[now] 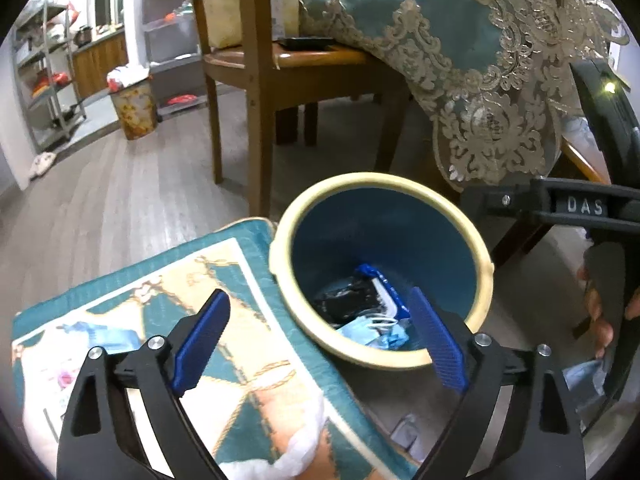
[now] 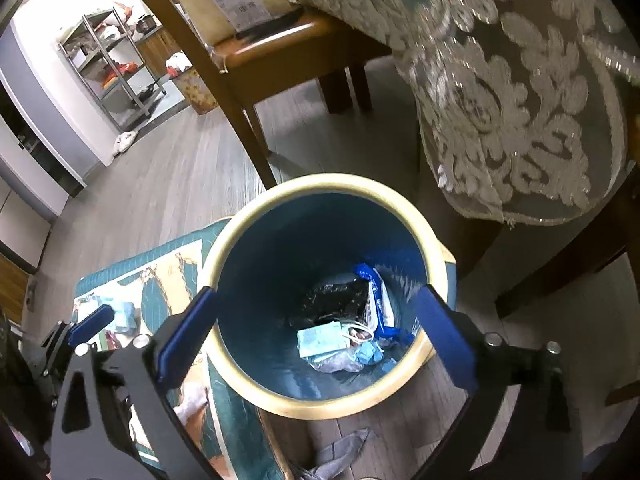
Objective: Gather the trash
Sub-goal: 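Carry both masks over the bin and open both tools to drop them, then move both open tools back toward the stool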
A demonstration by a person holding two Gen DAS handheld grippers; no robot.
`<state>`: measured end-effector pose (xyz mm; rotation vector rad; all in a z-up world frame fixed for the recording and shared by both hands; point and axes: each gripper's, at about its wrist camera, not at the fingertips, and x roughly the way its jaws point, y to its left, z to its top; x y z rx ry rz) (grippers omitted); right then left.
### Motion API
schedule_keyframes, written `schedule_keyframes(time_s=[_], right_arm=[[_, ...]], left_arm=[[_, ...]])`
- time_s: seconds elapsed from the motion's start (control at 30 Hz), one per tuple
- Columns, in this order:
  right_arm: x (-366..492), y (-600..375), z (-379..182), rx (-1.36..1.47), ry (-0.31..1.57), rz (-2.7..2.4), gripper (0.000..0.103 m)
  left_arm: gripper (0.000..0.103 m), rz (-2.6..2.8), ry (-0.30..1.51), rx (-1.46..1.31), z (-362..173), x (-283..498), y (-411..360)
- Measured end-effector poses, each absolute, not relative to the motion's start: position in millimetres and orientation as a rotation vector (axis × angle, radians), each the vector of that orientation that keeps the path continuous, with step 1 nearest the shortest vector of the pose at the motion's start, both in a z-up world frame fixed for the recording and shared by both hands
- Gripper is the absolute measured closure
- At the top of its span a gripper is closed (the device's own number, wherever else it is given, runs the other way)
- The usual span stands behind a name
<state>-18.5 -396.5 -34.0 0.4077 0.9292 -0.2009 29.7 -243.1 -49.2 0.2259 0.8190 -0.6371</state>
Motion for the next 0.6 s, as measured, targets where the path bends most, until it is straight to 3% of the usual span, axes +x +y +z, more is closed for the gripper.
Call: schedule_keyframes(time_s=[0.6], right_arm=[[10.0, -307.3, -36.5, 0.275, 0.982, -0.112, 0.006]], left_arm=[[0.010, -0.533, 0.800, 0.226, -24.5, 14.0, -117.1]])
